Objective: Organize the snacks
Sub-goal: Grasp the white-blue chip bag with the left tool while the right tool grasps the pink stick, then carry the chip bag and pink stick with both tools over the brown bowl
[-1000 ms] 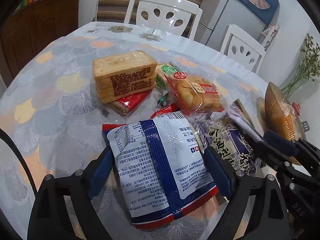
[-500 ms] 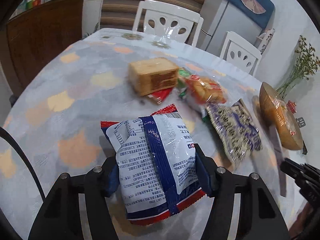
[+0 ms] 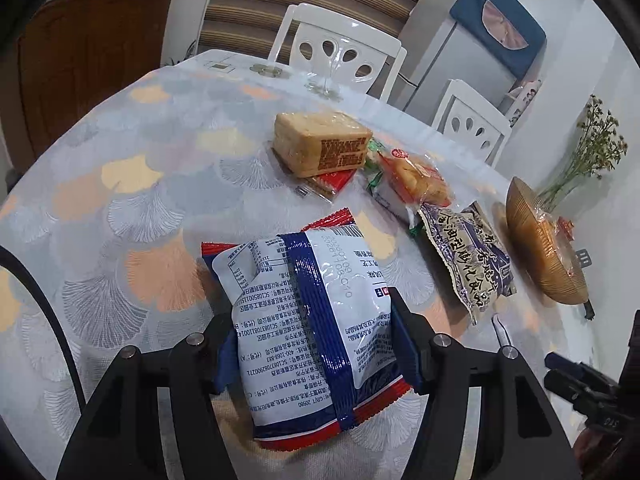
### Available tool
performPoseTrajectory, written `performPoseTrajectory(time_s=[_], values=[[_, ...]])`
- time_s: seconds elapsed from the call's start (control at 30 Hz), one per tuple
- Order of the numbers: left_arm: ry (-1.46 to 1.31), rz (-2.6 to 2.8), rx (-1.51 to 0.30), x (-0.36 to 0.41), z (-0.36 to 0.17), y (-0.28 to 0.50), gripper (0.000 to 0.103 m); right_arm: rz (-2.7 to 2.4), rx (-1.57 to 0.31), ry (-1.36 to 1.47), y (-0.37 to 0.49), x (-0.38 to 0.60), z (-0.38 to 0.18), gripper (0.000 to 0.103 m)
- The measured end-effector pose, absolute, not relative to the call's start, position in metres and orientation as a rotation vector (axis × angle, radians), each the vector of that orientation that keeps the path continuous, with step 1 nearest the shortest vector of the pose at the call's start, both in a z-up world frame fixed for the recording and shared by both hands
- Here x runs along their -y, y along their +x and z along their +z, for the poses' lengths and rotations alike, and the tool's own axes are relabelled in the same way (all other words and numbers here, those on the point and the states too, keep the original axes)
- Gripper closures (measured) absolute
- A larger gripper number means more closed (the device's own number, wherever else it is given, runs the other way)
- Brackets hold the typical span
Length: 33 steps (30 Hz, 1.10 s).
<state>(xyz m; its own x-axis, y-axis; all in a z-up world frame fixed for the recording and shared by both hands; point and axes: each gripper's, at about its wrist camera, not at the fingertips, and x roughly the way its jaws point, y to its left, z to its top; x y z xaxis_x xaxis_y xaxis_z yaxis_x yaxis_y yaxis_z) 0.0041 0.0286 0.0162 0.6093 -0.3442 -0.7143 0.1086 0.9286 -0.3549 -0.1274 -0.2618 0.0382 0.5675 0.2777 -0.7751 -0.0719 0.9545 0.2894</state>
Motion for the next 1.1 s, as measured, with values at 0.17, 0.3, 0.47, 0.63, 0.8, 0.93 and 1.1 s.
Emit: performPoseTrajectory(time_s=[0.17,0.3,0.47,0.63,0.8,0.93,1.1], values=[[-0.266,-0.266,-0.875,-0.026,0.017,0.003,0.042,0.135,-0.996,0.127,-0.124,0.236,0.018,0.053],[-0.242,-0.267,-0.867,-0.023,0.018,0.002,0.042,0.060,-0.957,-0.029,-0.133,0.216,0.016,0.077],[-0.213,-0.251,-0.855,-0.019,0.021,-0.002,0.042,0.089,-0.947,-0.032,-0.140,0.215,0.018,0.083],[-0.195,-0.244,-0.841,-0.014,0.030,-0.006,0.042,0.110,-0.931,0.057,-0.150,0.232,0.029,0.084],[-0.195,-0.291,-0.781,-0.003,0.061,-0.013,0.042,0.101,-0.881,0.134,-0.159,0.256,0.050,0.084],[-0.158,-0.334,-0.730,0.018,0.089,-0.010,0.042,0.074,-0.847,0.173,-0.164,0.274,0.066,0.084],[-0.123,-0.441,-0.689,0.062,0.122,0.008,0.042,0.008,-0.779,0.203,-0.168,0.309,0.095,0.084]])
